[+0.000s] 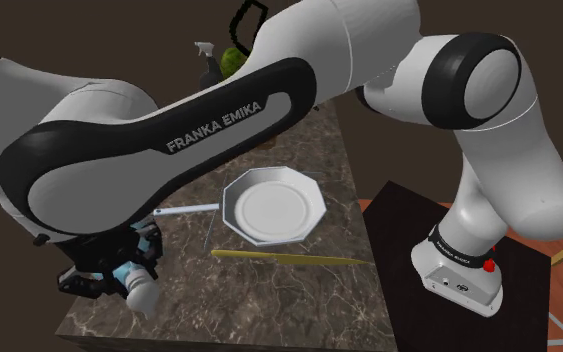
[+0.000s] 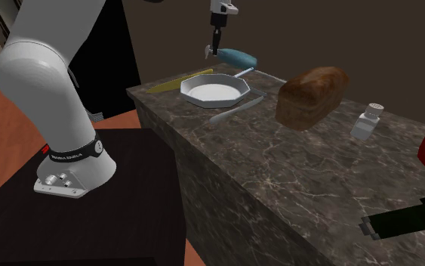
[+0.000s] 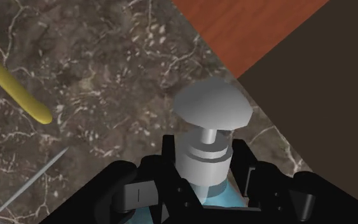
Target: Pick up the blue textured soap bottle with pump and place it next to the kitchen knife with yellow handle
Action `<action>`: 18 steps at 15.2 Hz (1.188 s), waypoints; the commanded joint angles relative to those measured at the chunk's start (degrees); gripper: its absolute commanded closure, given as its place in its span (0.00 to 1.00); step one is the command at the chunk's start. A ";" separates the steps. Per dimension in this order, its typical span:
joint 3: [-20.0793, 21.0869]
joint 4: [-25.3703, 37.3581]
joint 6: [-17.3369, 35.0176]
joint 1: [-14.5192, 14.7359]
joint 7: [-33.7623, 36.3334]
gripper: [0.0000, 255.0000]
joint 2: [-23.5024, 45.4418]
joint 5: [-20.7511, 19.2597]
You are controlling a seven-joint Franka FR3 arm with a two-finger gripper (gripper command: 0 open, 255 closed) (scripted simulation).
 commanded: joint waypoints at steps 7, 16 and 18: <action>-0.56 -2.28 3.07 -0.55 0.00 1.00 0.55 -0.42; -0.71 -2.86 3.64 -0.39 0.14 0.00 0.49 -0.32; -0.68 -0.39 1.21 -0.19 -0.23 0.00 0.44 -0.18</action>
